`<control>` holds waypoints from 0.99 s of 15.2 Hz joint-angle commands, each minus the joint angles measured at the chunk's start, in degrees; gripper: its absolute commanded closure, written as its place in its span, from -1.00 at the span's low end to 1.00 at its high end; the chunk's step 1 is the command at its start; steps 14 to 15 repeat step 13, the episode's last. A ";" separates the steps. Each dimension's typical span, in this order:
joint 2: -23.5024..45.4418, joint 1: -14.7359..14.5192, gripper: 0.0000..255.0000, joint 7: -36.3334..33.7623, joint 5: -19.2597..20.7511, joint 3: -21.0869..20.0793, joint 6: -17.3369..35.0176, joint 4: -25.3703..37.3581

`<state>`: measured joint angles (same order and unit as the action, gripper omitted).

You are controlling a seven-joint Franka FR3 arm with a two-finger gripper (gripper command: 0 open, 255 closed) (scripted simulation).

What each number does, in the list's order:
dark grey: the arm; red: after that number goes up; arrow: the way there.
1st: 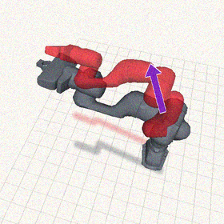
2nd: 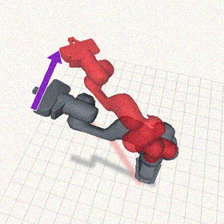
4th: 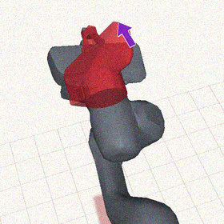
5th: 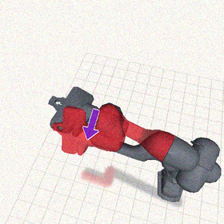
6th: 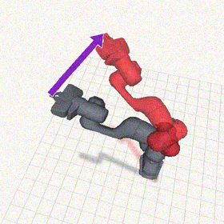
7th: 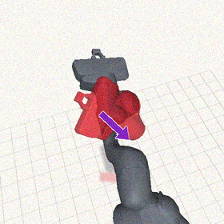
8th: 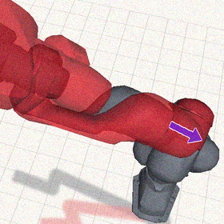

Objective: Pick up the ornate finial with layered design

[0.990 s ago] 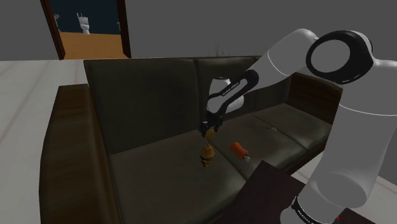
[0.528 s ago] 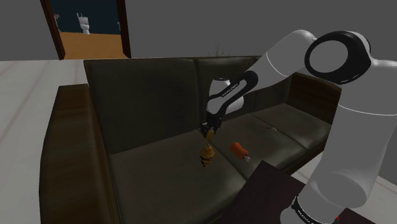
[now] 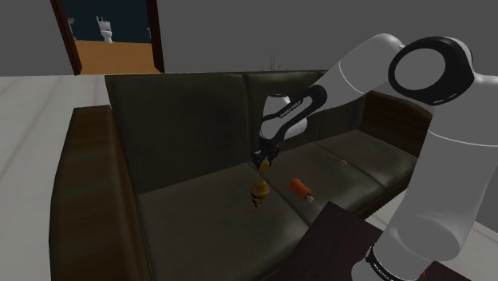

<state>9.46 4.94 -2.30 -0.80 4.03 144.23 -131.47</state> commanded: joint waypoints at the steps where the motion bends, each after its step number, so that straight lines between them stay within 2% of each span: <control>1: -1.17 -0.08 1.00 -0.20 0.16 0.01 -1.54 0.40; 11: -6.44 -0.16 1.00 -0.60 0.76 0.11 -8.97 2.57; 15: -6.51 -0.16 1.00 -0.61 0.77 0.11 -9.08 2.62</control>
